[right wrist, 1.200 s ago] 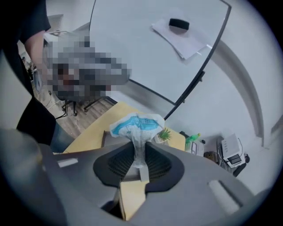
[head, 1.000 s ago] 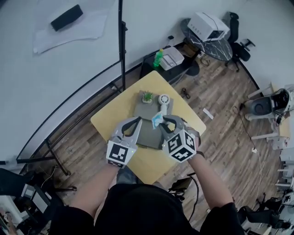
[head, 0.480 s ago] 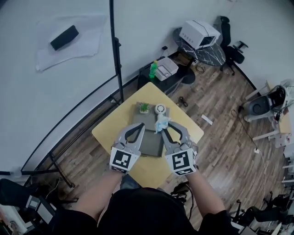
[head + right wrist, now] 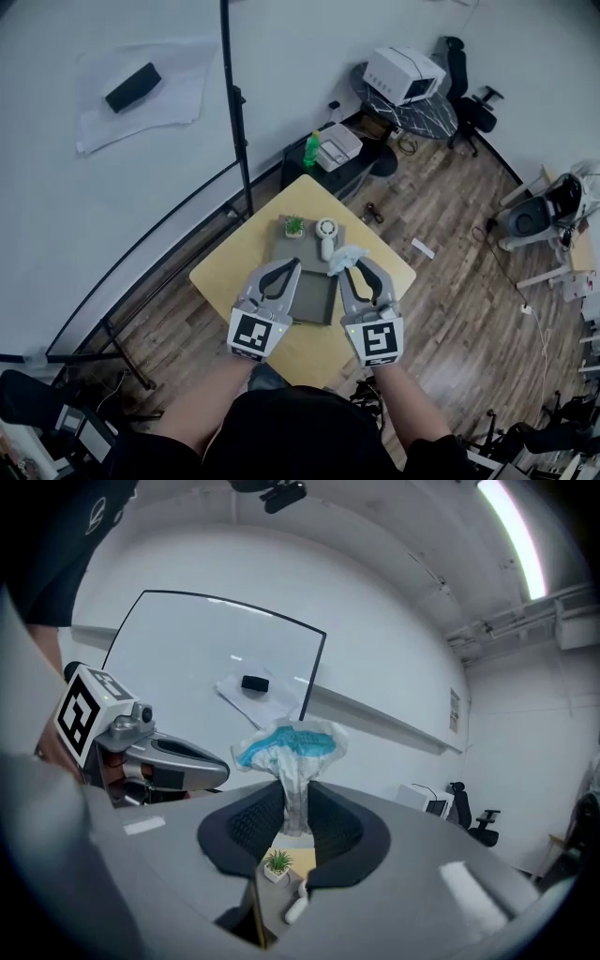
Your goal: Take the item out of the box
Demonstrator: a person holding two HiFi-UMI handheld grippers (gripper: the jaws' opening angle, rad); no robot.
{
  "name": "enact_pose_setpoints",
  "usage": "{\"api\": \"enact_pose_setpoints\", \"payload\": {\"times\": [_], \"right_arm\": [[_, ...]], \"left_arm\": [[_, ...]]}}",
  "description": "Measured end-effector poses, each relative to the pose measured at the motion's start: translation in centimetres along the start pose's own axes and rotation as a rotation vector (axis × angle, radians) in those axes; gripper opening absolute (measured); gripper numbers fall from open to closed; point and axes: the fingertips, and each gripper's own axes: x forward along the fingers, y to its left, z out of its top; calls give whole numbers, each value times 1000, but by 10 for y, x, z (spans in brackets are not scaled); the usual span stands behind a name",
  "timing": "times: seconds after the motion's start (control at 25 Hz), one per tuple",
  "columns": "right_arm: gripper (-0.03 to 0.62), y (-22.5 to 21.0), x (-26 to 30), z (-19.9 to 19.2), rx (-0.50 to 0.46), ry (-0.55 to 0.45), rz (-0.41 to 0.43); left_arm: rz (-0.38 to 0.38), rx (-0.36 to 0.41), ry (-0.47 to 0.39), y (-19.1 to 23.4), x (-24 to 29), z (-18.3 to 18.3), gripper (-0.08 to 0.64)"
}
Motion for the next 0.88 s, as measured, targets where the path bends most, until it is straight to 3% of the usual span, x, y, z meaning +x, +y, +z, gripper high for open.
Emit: {"api": "enact_pose_setpoints", "payload": {"times": [0.36, 0.52, 0.68, 0.88], "right_arm": [[83, -5, -9, -17, 101, -11, -34], [83, -5, -9, -26, 108, 0, -46], [76, -1, -7, -32, 108, 17, -51], [74, -1, -7, -35, 116, 15, -53]], "left_arm": [[10, -7, 0, 4, -5, 4, 0], [9, 60, -5, 9, -6, 5, 0], [12, -2, 9, 8, -10, -1, 0], [15, -7, 15, 10, -9, -4, 0]]}}
